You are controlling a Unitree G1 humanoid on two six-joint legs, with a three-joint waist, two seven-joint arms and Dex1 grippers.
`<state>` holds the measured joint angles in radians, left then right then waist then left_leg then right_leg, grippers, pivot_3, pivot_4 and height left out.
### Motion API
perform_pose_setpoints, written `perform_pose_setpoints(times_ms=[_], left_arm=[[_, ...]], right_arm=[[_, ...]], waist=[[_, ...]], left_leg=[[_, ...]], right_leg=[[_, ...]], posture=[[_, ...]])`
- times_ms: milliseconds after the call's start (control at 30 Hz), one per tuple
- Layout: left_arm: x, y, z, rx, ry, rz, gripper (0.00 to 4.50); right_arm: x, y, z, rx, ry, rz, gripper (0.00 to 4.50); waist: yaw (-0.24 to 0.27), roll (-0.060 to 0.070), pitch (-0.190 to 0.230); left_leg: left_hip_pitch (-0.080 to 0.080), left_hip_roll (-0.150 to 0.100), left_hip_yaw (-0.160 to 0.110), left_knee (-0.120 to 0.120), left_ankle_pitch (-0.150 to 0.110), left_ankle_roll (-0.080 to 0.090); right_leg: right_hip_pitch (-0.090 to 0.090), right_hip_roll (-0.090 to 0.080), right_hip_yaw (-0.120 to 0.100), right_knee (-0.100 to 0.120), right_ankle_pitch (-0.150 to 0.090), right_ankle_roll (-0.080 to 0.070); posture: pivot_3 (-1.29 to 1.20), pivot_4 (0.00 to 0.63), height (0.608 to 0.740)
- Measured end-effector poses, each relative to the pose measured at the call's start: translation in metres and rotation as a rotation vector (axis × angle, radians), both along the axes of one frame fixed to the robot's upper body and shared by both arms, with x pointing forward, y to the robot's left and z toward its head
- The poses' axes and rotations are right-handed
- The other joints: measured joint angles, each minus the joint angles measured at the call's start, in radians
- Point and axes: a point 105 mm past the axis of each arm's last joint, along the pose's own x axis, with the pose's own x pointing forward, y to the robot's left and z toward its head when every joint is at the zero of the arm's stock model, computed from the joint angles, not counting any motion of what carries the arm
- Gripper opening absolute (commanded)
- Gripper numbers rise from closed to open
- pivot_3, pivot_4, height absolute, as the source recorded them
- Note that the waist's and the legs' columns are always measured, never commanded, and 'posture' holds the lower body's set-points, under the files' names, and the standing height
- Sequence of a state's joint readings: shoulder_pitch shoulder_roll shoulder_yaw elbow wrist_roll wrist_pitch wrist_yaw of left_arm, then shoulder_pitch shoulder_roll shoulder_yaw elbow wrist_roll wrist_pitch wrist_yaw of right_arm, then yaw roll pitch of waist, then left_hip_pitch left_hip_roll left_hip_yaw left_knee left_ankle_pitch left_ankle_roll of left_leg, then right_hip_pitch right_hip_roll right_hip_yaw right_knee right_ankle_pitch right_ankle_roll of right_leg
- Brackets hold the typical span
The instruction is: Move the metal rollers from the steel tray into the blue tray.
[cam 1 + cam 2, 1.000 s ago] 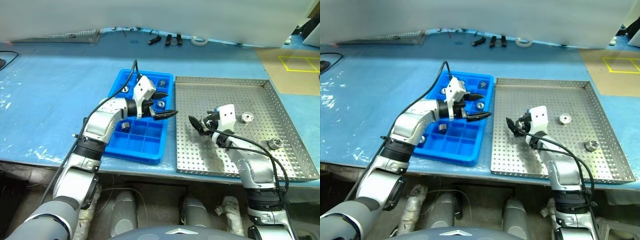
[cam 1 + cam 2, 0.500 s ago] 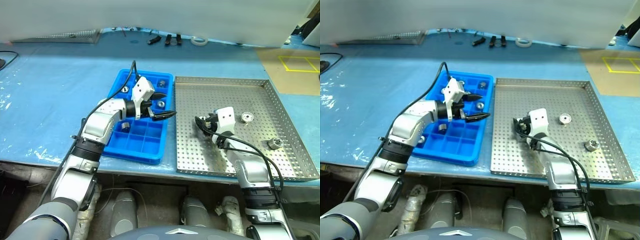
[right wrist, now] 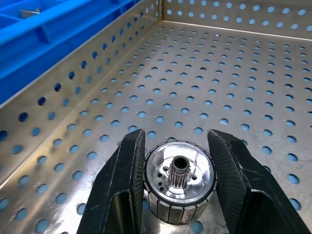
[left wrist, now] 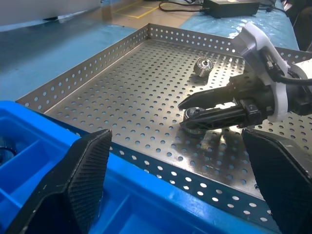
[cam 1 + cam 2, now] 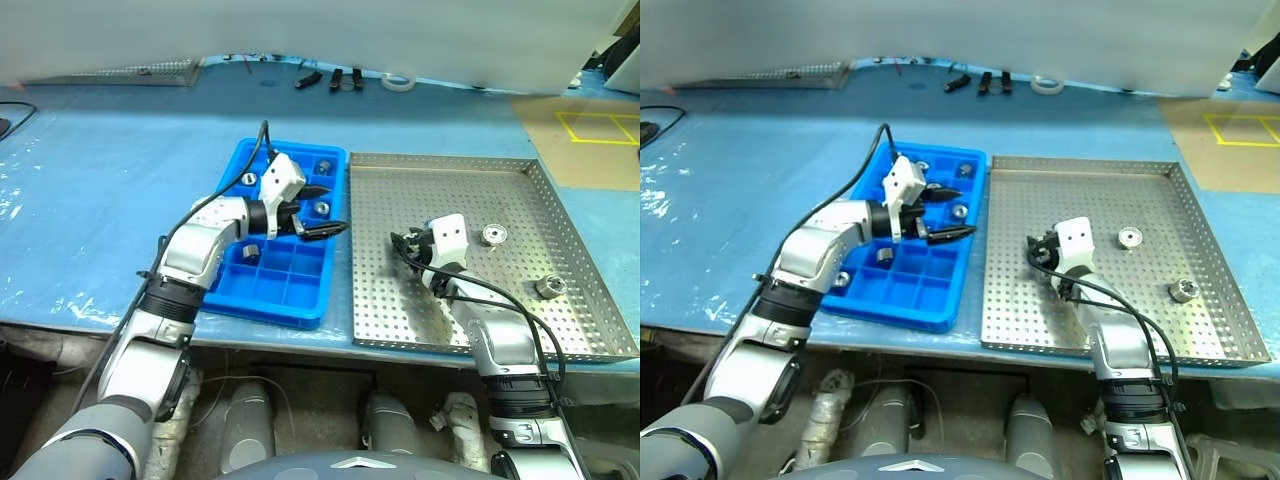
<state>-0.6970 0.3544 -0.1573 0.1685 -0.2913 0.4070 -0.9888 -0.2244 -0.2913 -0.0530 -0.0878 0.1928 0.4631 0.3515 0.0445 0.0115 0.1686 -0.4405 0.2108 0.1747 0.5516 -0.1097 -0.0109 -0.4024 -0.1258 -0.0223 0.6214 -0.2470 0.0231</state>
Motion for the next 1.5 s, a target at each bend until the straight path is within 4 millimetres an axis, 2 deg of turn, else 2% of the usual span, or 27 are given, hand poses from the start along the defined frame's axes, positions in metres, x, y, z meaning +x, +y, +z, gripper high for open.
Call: perform_pose_setpoints(times_ms=[100,233,333,467,567,733,867,1033,1167,1367,1500], left_arm=[[-0.002,0.011,-0.002,0.025,-0.001,0.021,4.50],[-0.006,0.038,-0.001,0.039,0.006,0.094,4.50],[-0.012,0.052,-0.003,0.041,0.019,0.143,4.50],[-0.025,0.070,-0.005,0.027,0.039,0.220,4.50],[-0.034,0.084,-0.007,0.022,0.045,0.298,4.50],[-0.051,0.103,-0.013,0.017,0.067,0.410,4.50],[-0.063,0.109,-0.018,0.011,0.090,0.462,4.50],[-0.069,0.109,-0.018,0.001,0.099,0.486,4.50],[-0.069,0.109,-0.017,-0.007,0.099,0.493,4.50],[-0.064,0.102,-0.010,-0.011,0.077,0.467,4.50],[-0.060,0.097,-0.011,-0.009,0.080,0.449,4.50]], right_arm=[[-0.003,0.014,0.011,0.006,-0.015,0.114,1.61],[-0.006,0.042,0.049,0.003,-0.098,0.346,1.61],[-0.012,0.066,0.062,-0.004,-0.122,0.507,1.61],[-0.016,0.101,0.069,-0.014,-0.122,0.692,1.61],[-0.013,0.120,0.071,-0.005,-0.124,0.777,1.61],[-0.011,0.140,0.062,-0.027,-0.091,0.879,1.61],[-0.013,0.148,0.045,-0.073,-0.046,0.936,1.61],[-0.007,0.149,0.037,-0.103,-0.043,0.904,1.61],[0.006,0.145,0.038,-0.099,-0.055,0.824,1.61],[0.024,0.138,0.054,-0.075,-0.111,0.728,1.61],[0.034,0.128,0.045,-0.102,-0.091,0.653,1.61]], waist=[[0.000,0.000,0.000],[0.004,0.000,0.000],[0.018,0.000,0.000],[0.042,0.000,0.000],[0.069,-0.001,0.000],[0.113,-0.001,0.000],[0.148,-0.001,0.000],[0.174,-0.001,0.000],[0.177,-0.001,0.000],[0.177,-0.001,0.000],[0.173,-0.002,0.000]], left_leg=[[0.000,0.000,0.000,0.000,0.000,0.000],[0.000,0.001,0.000,-0.001,0.000,0.000],[0.000,0.002,0.000,-0.002,0.000,-0.001],[0.000,0.002,0.000,-0.003,0.001,-0.001],[0.000,0.003,-0.001,-0.005,0.001,-0.002],[-0.001,0.003,-0.002,-0.005,0.002,-0.003],[-0.002,0.003,-0.004,-0.006,0.002,-0.004],[-0.001,0.003,-0.005,-0.006,0.003,-0.006],[-0.001,0.003,-0.007,-0.006,0.004,-0.008],[-0.001,0.004,-0.007,-0.007,0.007,-0.012],[-0.002,0.004,-0.007,-0.007,0.007,-0.013]], right_leg=[[0.000,0.000,0.000,0.000,0.000,0.000],[0.000,0.000,-0.001,0.000,0.000,0.000],[0.000,0.000,-0.002,0.000,0.000,0.000],[-0.001,0.000,-0.003,0.000,0.000,-0.001],[-0.001,0.000,-0.004,0.000,-0.001,-0.002],[-0.001,0.000,-0.004,0.000,-0.001,-0.002],[-0.001,0.000,-0.005,-0.001,-0.001,-0.002],[-0.001,0.000,-0.004,0.001,-0.001,-0.002],[-0.001,0.001,-0.004,0.002,-0.001,-0.002],[-0.002,0.002,-0.004,0.002,-0.001,-0.002],[-0.002,0.002,-0.004,0.002,0.000,-0.002]], posture=[[-0.05,0.150,0.740],[0.03,0.150,0.740],[0.14,0.150,0.740],[0.27,0.150,0.740],[0.32,0.150,0.740],[0.42,0.150,0.740],[0.44,0.150,0.740],[0.45,0.150,0.740],[0.44,0.150,0.740],[0.39,0.150,0.740],[0.38,0.150,0.740]])
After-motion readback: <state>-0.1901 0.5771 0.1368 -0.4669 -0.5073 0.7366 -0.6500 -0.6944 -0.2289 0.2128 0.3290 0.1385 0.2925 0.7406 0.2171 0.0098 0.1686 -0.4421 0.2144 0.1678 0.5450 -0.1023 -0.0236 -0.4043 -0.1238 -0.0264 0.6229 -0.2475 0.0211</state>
